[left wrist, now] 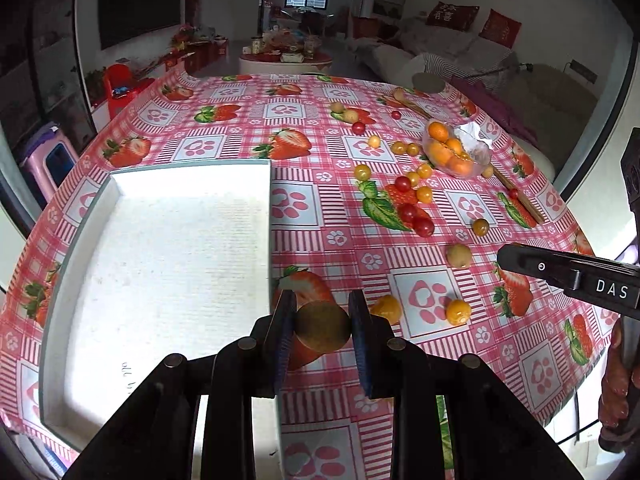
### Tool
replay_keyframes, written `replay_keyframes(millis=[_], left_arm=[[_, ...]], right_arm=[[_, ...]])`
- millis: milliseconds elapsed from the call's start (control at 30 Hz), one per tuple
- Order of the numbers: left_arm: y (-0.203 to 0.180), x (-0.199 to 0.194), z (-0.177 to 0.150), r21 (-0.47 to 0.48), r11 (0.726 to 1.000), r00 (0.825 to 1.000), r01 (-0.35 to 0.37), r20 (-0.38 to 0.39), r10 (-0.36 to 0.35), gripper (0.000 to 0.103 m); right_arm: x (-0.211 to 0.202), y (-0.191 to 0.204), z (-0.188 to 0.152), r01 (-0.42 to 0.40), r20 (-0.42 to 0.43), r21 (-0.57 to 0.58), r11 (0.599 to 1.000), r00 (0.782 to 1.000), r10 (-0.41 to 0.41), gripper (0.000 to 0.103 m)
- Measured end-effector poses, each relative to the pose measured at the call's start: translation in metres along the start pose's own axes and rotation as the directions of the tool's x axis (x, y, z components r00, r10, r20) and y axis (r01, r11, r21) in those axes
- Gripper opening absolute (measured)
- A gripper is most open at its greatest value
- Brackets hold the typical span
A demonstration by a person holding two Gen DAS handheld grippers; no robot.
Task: Organize fruits
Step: 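Carry both fruits into the white tray and open both grippers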
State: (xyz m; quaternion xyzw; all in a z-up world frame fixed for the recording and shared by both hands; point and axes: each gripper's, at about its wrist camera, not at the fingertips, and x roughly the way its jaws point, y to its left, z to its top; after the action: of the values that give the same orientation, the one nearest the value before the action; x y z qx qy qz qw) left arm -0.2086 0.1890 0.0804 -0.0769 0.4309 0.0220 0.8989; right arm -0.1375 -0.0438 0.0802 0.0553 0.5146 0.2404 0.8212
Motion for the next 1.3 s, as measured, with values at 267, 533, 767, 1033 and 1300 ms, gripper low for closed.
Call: replay_keyframes(millis=[267,533,767,1033,1300], left_arm=[[0.084,-0.01,-0.024,-0.12,0.982,0.989,-0.147,-0.01,0.147,0.029],[0.132,0.0,-0.043,-0.195,0.954,0.974,-0.227,-0.065,0.218,0.029],[0.134,0.01,-0.047,-0.162,0.954,0.966,-0.254,-0.088,0.242,0.029],[0.133,0.009,-0.048,-0.137,0.946,0.955,-0.293,-0.083,0.284,0.073],[0.125,0.0,-0.045,-0.137,0.952,0.961,-0.275,-0.058,0.269,0.084]], right_arm=[[0.038,0.099,0.009,-0.109,-0.067,-0.14,0.984,0.993,0.101,0.022],[0.097,0.184,0.003,-0.181,-0.19,-0.254,0.95,0.973,0.134,0.022],[0.137,0.209,-0.007,-0.155,-0.264,-0.309,0.938,0.962,0.071,0.023],[0.142,0.213,-0.007,-0.153,-0.275,-0.317,0.936,0.959,0.064,0.028],[0.107,0.195,0.007,-0.192,-0.196,-0.256,0.947,0.97,0.143,0.071]])
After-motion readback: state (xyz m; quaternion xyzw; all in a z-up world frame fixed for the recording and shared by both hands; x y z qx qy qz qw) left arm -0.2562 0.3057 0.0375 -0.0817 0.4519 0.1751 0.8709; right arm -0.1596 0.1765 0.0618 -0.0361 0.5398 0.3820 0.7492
